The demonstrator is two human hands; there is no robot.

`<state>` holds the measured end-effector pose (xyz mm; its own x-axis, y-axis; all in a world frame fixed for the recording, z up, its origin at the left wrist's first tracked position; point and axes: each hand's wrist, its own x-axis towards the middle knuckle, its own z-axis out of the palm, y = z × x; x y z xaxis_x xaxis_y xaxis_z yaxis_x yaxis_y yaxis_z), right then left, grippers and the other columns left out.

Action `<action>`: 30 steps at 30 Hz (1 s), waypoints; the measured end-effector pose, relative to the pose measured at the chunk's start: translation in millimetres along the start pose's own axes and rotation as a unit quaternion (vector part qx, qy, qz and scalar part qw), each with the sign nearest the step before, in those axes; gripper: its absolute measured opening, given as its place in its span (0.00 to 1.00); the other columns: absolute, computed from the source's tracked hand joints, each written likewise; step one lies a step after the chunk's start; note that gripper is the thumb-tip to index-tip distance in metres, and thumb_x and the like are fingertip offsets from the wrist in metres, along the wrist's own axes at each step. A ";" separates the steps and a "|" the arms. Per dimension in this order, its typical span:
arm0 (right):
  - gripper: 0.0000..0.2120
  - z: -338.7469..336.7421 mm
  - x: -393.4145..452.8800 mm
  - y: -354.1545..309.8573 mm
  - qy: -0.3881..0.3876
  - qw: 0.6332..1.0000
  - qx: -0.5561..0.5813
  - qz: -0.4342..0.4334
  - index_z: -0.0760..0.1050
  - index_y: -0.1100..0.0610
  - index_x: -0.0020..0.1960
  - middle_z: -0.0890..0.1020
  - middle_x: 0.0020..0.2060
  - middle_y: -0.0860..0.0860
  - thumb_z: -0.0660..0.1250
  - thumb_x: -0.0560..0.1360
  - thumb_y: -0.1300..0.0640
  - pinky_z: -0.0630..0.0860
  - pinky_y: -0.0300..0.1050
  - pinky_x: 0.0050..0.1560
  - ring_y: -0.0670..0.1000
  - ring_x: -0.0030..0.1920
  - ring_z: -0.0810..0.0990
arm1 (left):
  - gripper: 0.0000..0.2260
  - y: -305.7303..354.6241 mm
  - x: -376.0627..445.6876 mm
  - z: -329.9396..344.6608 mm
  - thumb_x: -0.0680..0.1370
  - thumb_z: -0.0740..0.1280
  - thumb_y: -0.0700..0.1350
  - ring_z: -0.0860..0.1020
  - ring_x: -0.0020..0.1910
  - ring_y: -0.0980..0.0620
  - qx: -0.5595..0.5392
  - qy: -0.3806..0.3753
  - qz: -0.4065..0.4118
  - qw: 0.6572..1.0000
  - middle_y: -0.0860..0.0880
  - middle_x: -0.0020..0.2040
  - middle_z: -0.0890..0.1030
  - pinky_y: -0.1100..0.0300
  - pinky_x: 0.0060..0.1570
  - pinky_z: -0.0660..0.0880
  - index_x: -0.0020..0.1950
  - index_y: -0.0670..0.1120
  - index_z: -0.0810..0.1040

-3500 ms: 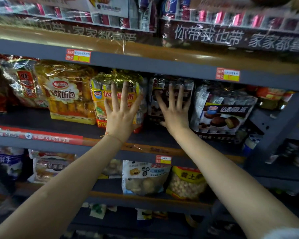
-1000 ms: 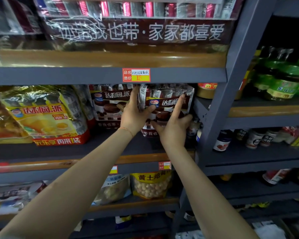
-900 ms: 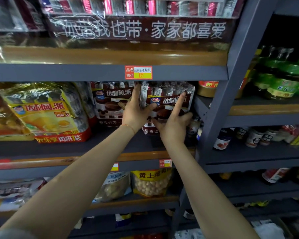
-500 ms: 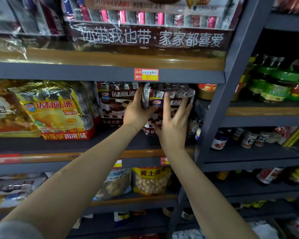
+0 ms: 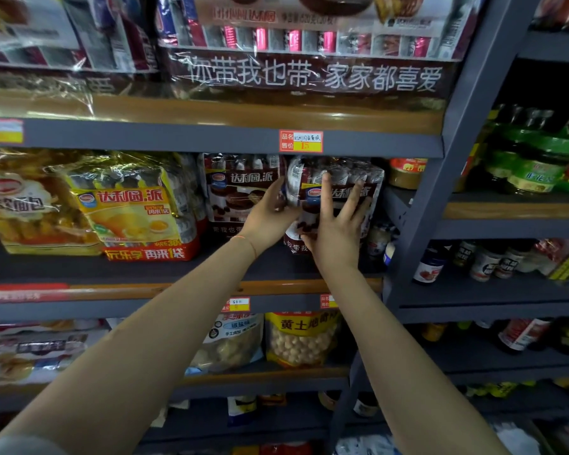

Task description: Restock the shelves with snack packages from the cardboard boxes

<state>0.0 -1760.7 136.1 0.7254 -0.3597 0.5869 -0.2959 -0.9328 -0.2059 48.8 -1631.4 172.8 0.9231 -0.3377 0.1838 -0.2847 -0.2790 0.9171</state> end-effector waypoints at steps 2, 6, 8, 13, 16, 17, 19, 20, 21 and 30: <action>0.58 -8.6 -3.5 1.7 -0.001 1.000 0.021 -0.009 0.39 0.42 0.81 0.47 0.79 0.65 0.79 0.69 0.48 0.70 0.66 0.66 0.72 0.76 0.52 | 0.27 -1.5 -9.6 -8.4 0.79 0.69 0.49 0.76 0.64 0.50 0.013 0.009 -0.004 1.000 0.50 0.65 0.78 0.53 0.62 0.75 0.77 0.55 0.66; 0.41 -35.3 -22.6 -11.8 0.083 0.993 0.077 0.032 0.56 0.53 0.79 0.62 0.73 0.65 0.74 0.73 0.52 0.67 0.64 0.66 0.68 0.73 0.63 | 0.07 -7.5 -47.4 -46.5 0.79 0.68 0.46 0.82 0.52 0.49 0.046 0.100 0.033 0.993 0.51 0.49 0.83 0.52 0.54 0.80 0.56 0.51 0.82; 0.30 -42.9 -36.3 -36.4 0.161 0.983 0.087 -0.027 0.66 0.59 0.72 0.72 0.65 0.62 0.71 0.72 0.57 0.71 0.60 0.60 0.65 0.65 0.71 | 0.07 -12.7 -73.0 -76.6 0.79 0.66 0.46 0.82 0.49 0.46 0.072 0.214 0.067 0.972 0.49 0.45 0.83 0.56 0.45 0.77 0.52 0.47 0.83; 0.30 -25.0 -51.4 -144.5 0.000 0.953 0.117 -0.279 0.65 0.56 0.76 0.64 0.76 0.58 0.66 0.75 0.60 0.72 0.62 0.63 0.63 0.71 0.68 | 0.32 -38.2 -88.8 -165.3 0.79 0.67 0.46 0.62 0.74 0.37 0.117 0.348 -0.076 0.927 0.36 0.75 0.63 0.47 0.69 0.64 0.78 0.38 0.58; 0.37 -13.1 -52.9 -192.4 -0.087 0.948 0.064 -0.299 0.55 0.50 0.81 0.46 0.81 0.53 0.67 0.76 0.58 0.71 0.62 0.64 0.63 0.75 0.64 | 0.40 -48.4 -87.1 -202.7 0.79 0.68 0.47 0.58 0.78 0.36 0.141 0.252 -0.102 0.952 0.36 0.80 0.54 0.47 0.75 0.60 0.82 0.39 0.48; 0.38 -9.9 -52.2 -200.0 -0.100 0.952 0.051 -0.284 0.52 0.49 0.81 0.43 0.81 0.53 0.67 0.77 0.57 0.71 0.61 0.64 0.64 0.74 0.64 | 0.41 -49.9 -89.0 -211.7 0.79 0.68 0.49 0.56 0.79 0.37 0.144 0.219 -0.103 0.960 0.38 0.81 0.52 0.47 0.75 0.60 0.82 0.41 0.47; 0.40 -8.5 -52.9 -207.2 -0.112 0.960 0.020 -0.255 0.48 0.48 0.82 0.38 0.81 0.52 0.67 0.77 0.54 0.71 0.60 0.64 0.64 0.74 0.65 | 0.42 -50.1 -94.0 -225.2 0.79 0.68 0.53 0.54 0.80 0.41 0.148 0.163 -0.108 0.969 0.42 0.83 0.48 0.48 0.75 0.60 0.83 0.44 0.45; 0.41 -9.8 -54.1 -209.2 -0.118 0.963 0.005 -0.244 0.46 0.48 0.82 0.36 0.80 0.52 0.67 0.78 0.53 0.71 0.60 0.64 0.65 0.74 0.63 | 0.42 -50.5 -97.1 -230.6 0.79 0.68 0.53 0.53 0.81 0.42 0.147 0.141 -0.106 0.973 0.43 0.83 0.47 0.48 0.75 0.60 0.83 0.45 0.45; 0.41 -10.9 -55.5 -211.1 -0.122 0.965 -0.004 -0.233 0.45 0.48 0.82 0.35 0.80 0.52 0.66 0.78 0.53 0.70 0.61 0.67 0.64 0.76 0.61 | 0.41 -52.7 -99.4 -235.7 0.79 0.68 0.52 0.53 0.81 0.42 0.142 0.122 -0.099 0.977 0.44 0.83 0.47 0.49 0.74 0.61 0.83 0.46 0.45; 0.38 -57.0 -89.1 -239.8 -0.168 0.980 0.043 -0.102 0.48 0.51 0.81 0.45 0.81 0.52 0.65 0.79 0.56 0.61 0.61 0.74 0.59 0.80 0.49 | 0.33 -62.7 -143.3 -271.6 0.80 0.67 0.43 0.76 0.48 0.56 0.009 0.059 -0.038 0.997 0.57 0.69 0.67 0.67 0.37 0.72 0.82 0.57 0.57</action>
